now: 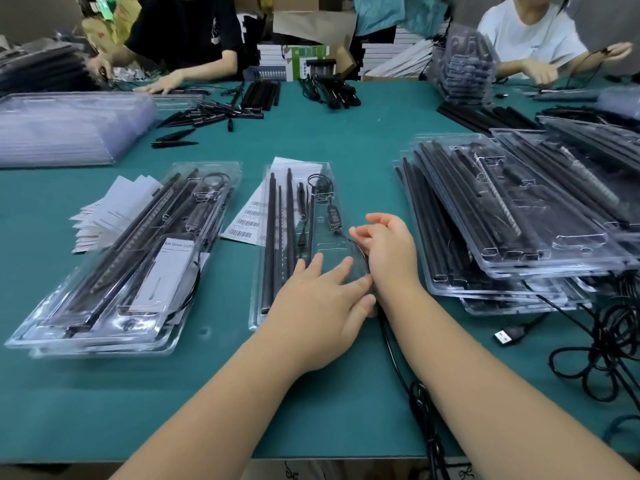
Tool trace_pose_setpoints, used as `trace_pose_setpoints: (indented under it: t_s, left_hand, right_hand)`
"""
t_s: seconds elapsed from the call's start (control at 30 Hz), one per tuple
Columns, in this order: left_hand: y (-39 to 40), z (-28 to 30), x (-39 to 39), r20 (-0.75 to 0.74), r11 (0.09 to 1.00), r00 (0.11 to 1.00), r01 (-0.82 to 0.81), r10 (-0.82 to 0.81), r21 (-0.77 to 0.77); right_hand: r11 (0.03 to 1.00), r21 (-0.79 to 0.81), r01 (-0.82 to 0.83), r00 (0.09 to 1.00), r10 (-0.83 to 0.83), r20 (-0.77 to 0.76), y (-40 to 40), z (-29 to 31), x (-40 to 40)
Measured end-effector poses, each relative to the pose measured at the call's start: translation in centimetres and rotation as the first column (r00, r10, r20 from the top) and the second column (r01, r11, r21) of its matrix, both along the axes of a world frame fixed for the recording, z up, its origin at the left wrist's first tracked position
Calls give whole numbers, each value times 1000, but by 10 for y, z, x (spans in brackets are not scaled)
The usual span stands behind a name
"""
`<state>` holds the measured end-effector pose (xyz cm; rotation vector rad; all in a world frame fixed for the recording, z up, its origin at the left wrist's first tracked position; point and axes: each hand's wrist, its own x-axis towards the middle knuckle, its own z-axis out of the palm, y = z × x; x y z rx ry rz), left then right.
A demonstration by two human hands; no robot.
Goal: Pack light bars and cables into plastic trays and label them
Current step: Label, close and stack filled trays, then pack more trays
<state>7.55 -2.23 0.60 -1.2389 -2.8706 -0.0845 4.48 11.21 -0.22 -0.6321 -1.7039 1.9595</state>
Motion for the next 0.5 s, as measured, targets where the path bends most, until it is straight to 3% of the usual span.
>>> trace_pose_setpoints:
  t_s: [0.07,0.17,0.23,0.3,0.37,0.4,0.43,0.5]
  left_hand:
    - [1,0,-1,-81,997,997,4,-10,-77]
    - [2,2,2,-278,996,957,88,-84,2]
    - [2,-3,0,-425,956,902,183,-72,227]
    - [0,2,1,-420,845,907,210,19,492]
    - [-4,4,1,-365,736,922,160,126,657]
    - [-6,5,1,-349,697,923,145,160,702]
    - [-8,5,2,-331,659,925,133,186,740]
    - [-12,7,2,-249,572,943,80,223,816]
  right_hand:
    - [1000,-8,5,1000,-5,-10,0,0,0]
    - [993,-118,-8,999,4,-38,3,3,-1]
    - [994,-112,2,1000,-5,-26,4,4,-2]
    - [1000,-16,16,1000,-16,13,1,3,-1]
    - [970,241,-12,998,-4,68,-3,0,1]
    - [892,447,-70,994,24,106,-6,-1,2]
    - [743,650,-157,984,63,166,-8,-4,2]
    - [368,864,-343,937,75,340,-12,-9,0]
